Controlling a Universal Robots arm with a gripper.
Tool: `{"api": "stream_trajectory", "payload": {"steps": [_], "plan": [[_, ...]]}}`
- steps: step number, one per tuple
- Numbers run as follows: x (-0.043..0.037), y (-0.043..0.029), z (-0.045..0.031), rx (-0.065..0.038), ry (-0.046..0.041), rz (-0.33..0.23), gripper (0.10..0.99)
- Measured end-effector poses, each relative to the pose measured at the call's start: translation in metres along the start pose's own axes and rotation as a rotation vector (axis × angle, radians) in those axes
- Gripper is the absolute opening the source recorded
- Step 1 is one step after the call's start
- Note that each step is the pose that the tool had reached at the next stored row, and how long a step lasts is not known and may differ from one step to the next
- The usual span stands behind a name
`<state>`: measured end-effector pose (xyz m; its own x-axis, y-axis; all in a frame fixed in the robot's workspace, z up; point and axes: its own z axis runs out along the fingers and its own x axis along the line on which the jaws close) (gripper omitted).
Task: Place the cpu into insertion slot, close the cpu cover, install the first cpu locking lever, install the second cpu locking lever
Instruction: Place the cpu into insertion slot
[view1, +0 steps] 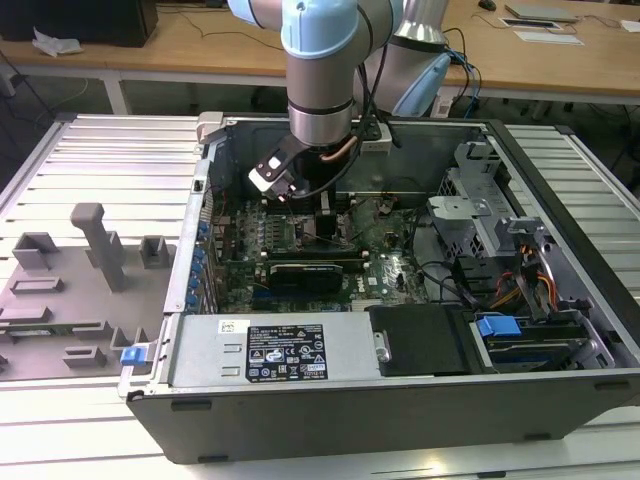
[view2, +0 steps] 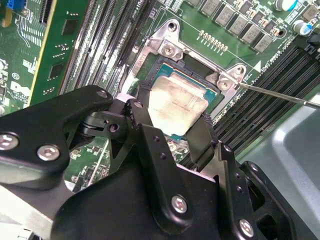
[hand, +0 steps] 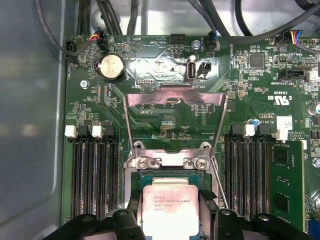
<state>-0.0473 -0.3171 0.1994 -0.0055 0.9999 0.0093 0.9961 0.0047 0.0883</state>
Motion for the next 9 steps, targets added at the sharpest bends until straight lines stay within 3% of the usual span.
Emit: {"api": "stream_trajectory", "payload": {"steps": [3, 4, 9], "plan": [[0.0000, 0.0000, 0.0000, 0.000, 0.0001, 0.000, 0.541], [0.0000, 0.0000, 0.0000, 0.000, 0.0001, 0.000, 0.616], [0.0000, 0.0000, 0.0000, 0.000, 0.0001, -0.001, 0.616]]}}
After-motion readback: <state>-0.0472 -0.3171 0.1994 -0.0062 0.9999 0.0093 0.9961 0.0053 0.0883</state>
